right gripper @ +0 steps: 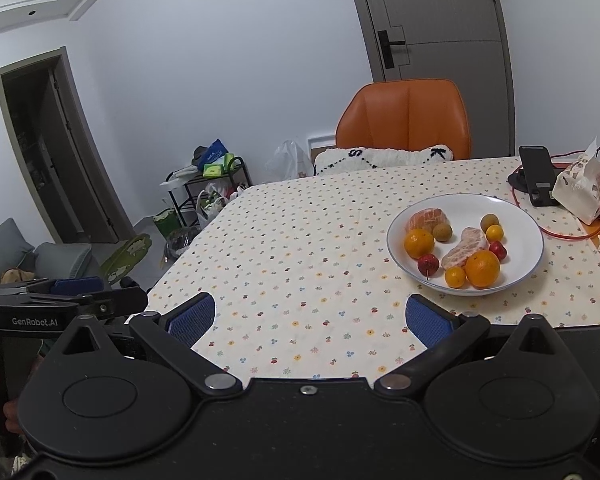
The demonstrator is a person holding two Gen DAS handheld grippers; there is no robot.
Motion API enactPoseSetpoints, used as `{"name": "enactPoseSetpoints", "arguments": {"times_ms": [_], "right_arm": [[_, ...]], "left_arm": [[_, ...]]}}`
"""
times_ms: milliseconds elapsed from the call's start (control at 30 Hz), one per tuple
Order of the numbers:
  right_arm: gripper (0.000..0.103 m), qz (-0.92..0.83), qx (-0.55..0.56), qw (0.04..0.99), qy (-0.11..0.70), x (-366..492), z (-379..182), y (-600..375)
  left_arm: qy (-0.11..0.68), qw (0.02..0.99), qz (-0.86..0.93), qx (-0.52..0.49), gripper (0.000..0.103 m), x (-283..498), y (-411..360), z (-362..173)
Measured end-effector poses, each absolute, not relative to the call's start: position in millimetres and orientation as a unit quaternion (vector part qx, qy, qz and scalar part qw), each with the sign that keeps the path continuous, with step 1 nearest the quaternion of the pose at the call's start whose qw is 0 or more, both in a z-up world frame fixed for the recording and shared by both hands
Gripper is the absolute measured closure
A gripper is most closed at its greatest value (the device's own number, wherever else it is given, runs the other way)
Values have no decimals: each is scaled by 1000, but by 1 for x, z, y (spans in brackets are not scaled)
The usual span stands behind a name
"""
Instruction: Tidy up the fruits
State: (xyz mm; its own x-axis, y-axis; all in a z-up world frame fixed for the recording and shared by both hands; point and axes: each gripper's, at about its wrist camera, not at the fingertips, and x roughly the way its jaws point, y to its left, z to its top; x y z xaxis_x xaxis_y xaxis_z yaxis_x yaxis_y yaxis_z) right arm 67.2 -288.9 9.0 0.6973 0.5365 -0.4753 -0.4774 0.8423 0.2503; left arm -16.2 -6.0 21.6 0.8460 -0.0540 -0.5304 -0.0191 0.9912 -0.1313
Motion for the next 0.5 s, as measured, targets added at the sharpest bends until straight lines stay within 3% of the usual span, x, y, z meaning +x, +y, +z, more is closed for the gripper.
{"name": "enactPoseSetpoints", "arguments": {"times_ms": [500], "right_arm": [[0,276,54,919,277,69,7,-288]], "left_arm": [[276,959,-8,-65,0,-16,-3,20]]}}
